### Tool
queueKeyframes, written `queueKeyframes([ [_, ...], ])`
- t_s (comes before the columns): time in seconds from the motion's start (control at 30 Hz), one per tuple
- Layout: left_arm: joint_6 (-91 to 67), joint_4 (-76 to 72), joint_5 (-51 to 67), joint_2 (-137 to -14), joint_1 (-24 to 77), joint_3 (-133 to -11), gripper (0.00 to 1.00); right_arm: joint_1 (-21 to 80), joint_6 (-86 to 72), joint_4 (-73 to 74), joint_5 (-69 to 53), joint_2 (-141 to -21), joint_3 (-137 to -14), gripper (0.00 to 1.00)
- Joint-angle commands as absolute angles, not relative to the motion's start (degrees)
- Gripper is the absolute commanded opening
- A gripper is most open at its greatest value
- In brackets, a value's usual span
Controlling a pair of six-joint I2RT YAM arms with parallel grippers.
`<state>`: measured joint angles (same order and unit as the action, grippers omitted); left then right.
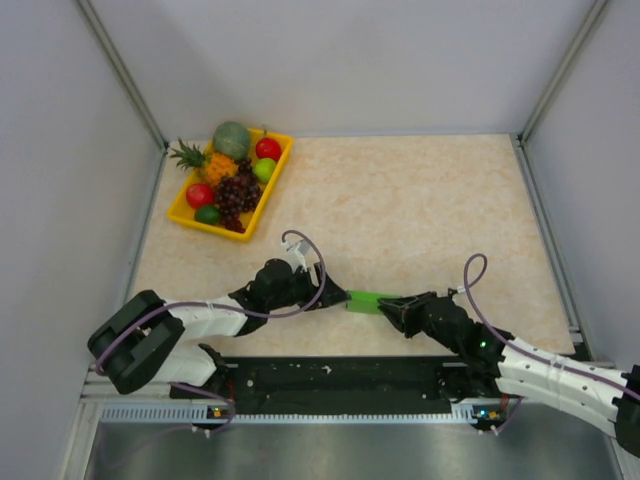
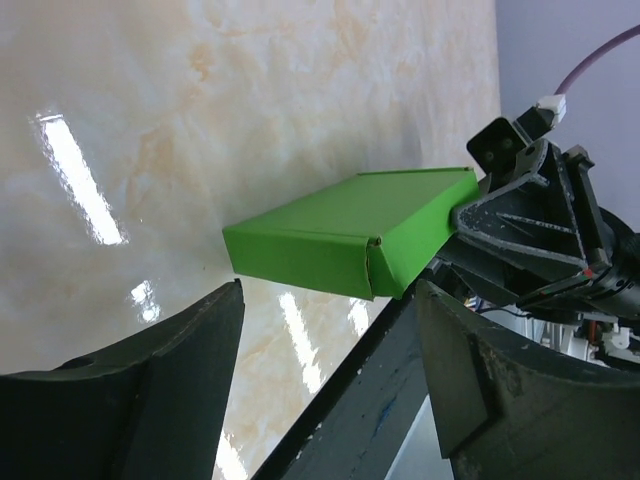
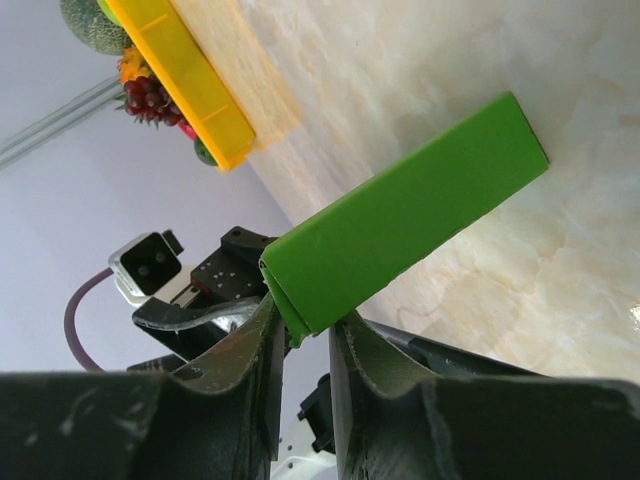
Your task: Fold the paper box
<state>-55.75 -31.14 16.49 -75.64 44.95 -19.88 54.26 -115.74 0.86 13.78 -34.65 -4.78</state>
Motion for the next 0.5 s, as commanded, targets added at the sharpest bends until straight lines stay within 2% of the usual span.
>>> queueKeyframes([
  [0.0,-56.16,-39.38,19.34,-76.72,43.77,-19.77,0.75,54.4,-124.72,8.0,16.87,-36.39,2.11,0.0],
  [0.03,-56.16,-39.29,19.6,-76.99,43.77,-19.86,0.75,54.4,-124.63,8.09,16.87,-36.39,2.02,0.0],
  [0.17,-57.13,-41.48,21.0,-79.97,43.42,-19.78,0.62,54.4,-124.45,8.0,17.05,-37.0,1.58,0.0],
  [0.2,-57.39,-42.09,21.18,-80.68,43.33,-19.34,0.55,54.4,-124.71,8.0,16.88,-37.18,1.58,0.0],
  [0.33,-58.45,-48.15,21.71,-84.72,43.24,-17.75,0.49,54.4,-124.63,8.09,16.7,-37.62,1.32,0.0],
  [0.4,-58.97,-51.49,22.94,-87.97,42.89,-17.49,0.41,54.4,-124.45,8.0,16.61,-38.05,0.97,0.0],
  [0.43,-59.15,-52.98,23.11,-88.85,42.8,-17.23,0.32,54.32,-124.37,8.09,16.61,-38.14,0.97,0.0],
  [0.47,-59.15,-55.26,22.77,-90.77,42.72,-16.7,0.28,54.4,-124.37,8.09,16.7,-38.49,0.97,0.0],
])
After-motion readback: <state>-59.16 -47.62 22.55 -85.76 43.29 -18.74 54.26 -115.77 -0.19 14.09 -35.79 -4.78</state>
